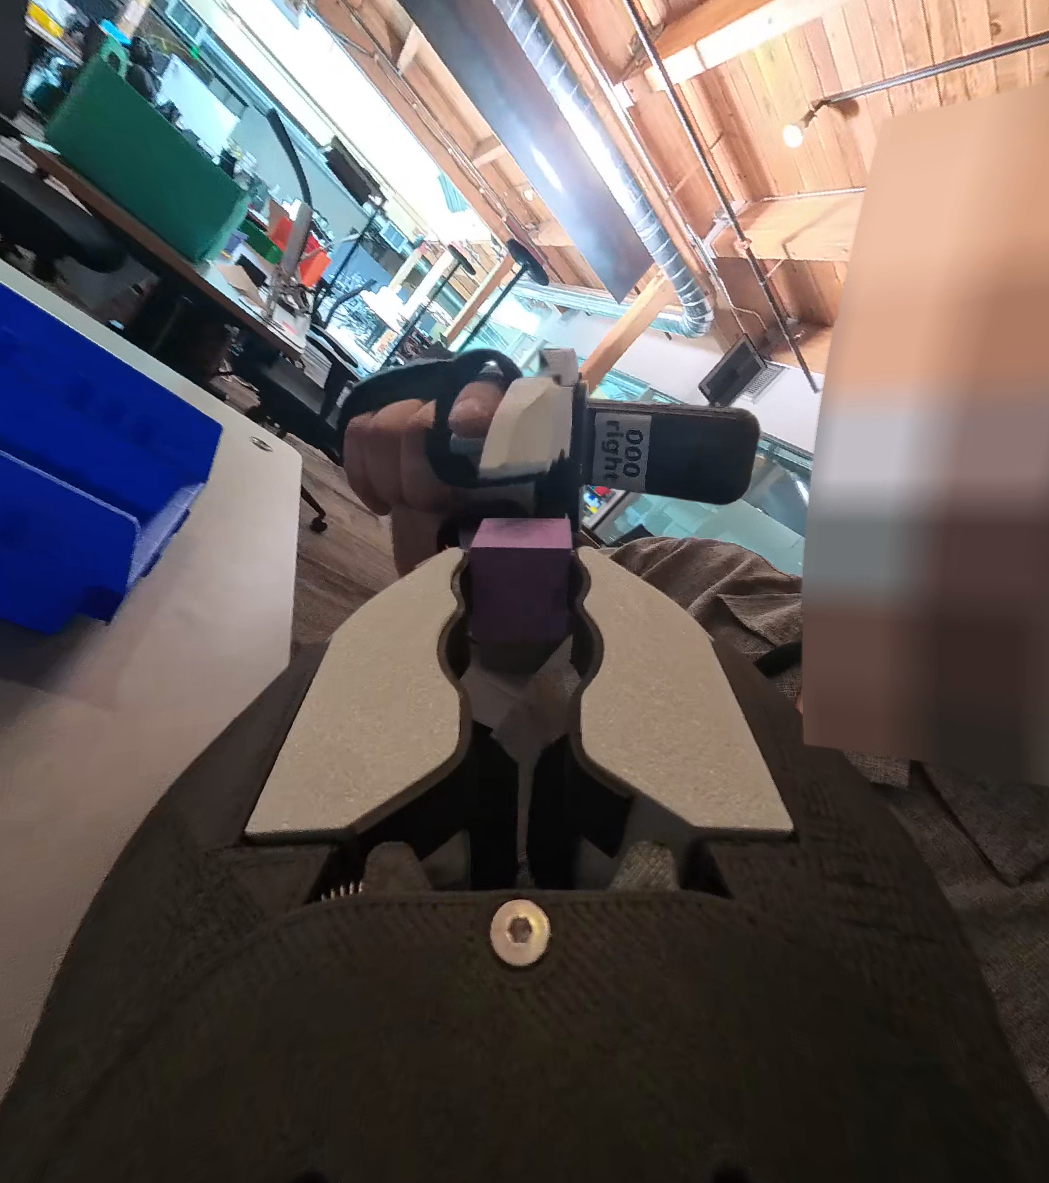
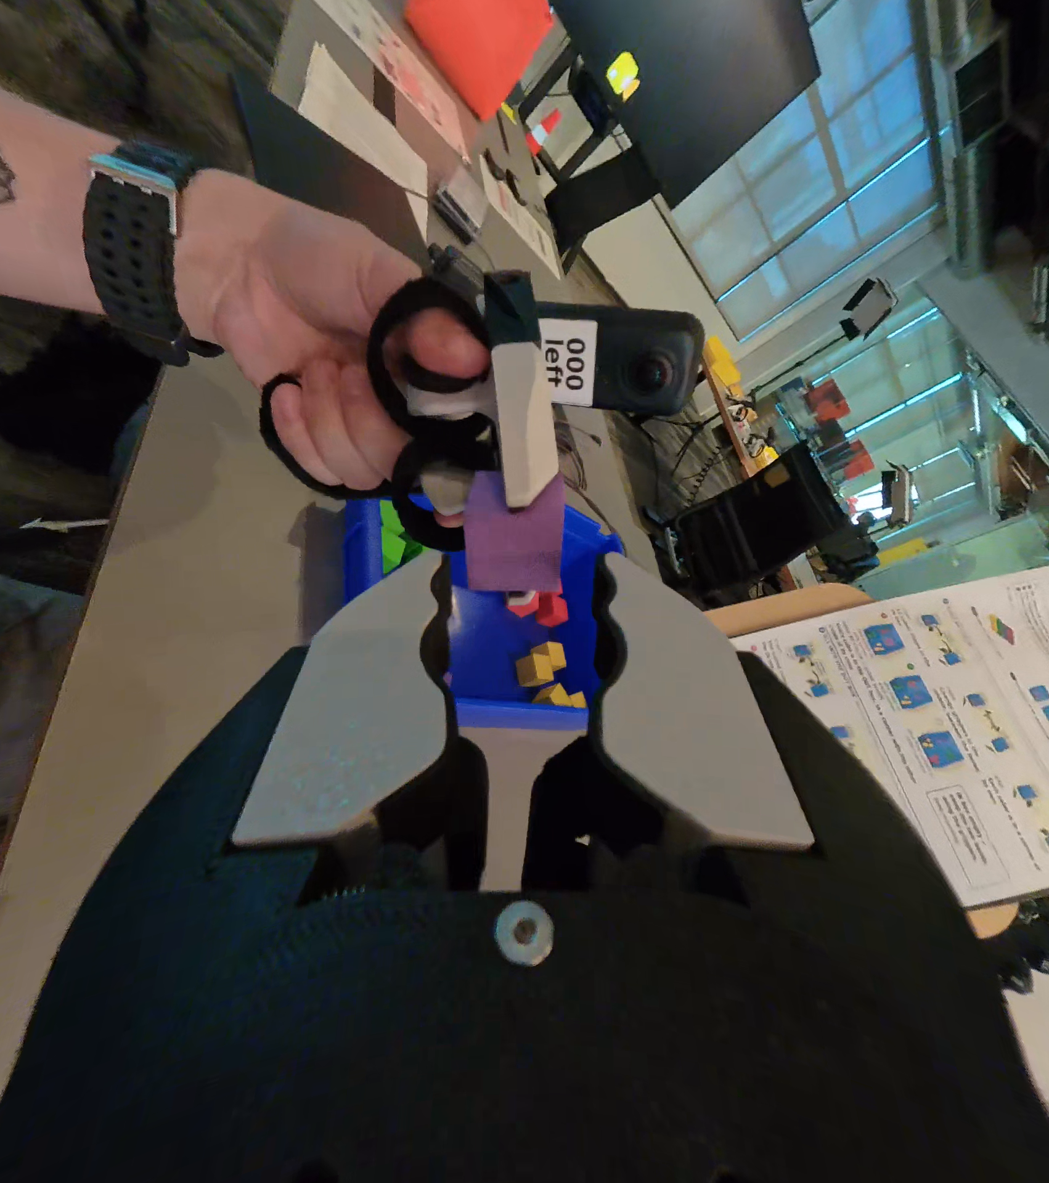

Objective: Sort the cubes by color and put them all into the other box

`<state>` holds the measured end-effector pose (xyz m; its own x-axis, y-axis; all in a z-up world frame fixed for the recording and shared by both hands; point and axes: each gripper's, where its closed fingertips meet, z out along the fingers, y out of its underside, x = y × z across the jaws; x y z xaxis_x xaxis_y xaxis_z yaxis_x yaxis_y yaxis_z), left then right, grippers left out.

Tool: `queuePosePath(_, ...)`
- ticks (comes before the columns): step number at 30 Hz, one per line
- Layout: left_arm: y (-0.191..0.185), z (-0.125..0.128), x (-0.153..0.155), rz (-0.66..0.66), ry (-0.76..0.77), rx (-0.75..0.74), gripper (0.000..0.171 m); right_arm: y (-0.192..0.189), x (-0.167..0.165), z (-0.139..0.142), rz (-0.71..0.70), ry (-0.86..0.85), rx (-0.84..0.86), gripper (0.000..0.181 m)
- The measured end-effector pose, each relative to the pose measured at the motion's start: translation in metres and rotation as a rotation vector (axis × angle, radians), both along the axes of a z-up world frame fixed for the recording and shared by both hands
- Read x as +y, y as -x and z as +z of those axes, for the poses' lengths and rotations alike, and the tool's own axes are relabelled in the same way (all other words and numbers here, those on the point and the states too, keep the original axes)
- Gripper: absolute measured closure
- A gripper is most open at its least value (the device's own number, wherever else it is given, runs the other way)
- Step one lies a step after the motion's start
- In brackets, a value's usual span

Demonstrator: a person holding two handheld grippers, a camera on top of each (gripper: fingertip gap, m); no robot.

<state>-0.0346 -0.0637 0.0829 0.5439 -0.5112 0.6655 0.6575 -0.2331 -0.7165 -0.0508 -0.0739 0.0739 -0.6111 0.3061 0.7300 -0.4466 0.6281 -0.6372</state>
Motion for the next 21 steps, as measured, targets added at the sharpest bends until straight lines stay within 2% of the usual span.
queuePosePath(3,-0.008,-0.004,0.008,-0.038,0.009,-0.013,0.143,-0.003,0.003,-0.011,-0.012,-0.03,-0.029,0.152)
queuePosePath(8,-0.012,-0.007,0.021,-0.069,0.003,-0.05,0.143,-0.008,0.017,-0.014,-0.032,-0.014,-0.058,0.153)
queuePosePath(10,-0.006,0.0,0.024,-0.031,-0.035,-0.062,0.139,-0.008,0.025,-0.006,-0.043,0.026,-0.041,0.153)
queuePosePath(12,0.009,0.009,0.023,0.068,-0.068,-0.049,0.114,-0.004,0.045,0.01,-0.088,0.091,-0.031,0.153)
queuePosePath(15,0.037,0.01,0.015,0.306,-0.044,0.097,0.113,0.011,0.099,0.032,-0.236,0.221,-0.046,0.153)
queuePosePath(17,0.059,0.009,0.005,0.47,-0.011,0.169,0.115,0.021,0.141,0.037,-0.362,0.305,-0.069,0.153)
queuePosePath(21,0.106,-0.002,-0.024,0.834,0.115,0.365,0.124,0.032,0.214,0.017,-0.607,0.426,-0.194,0.153)
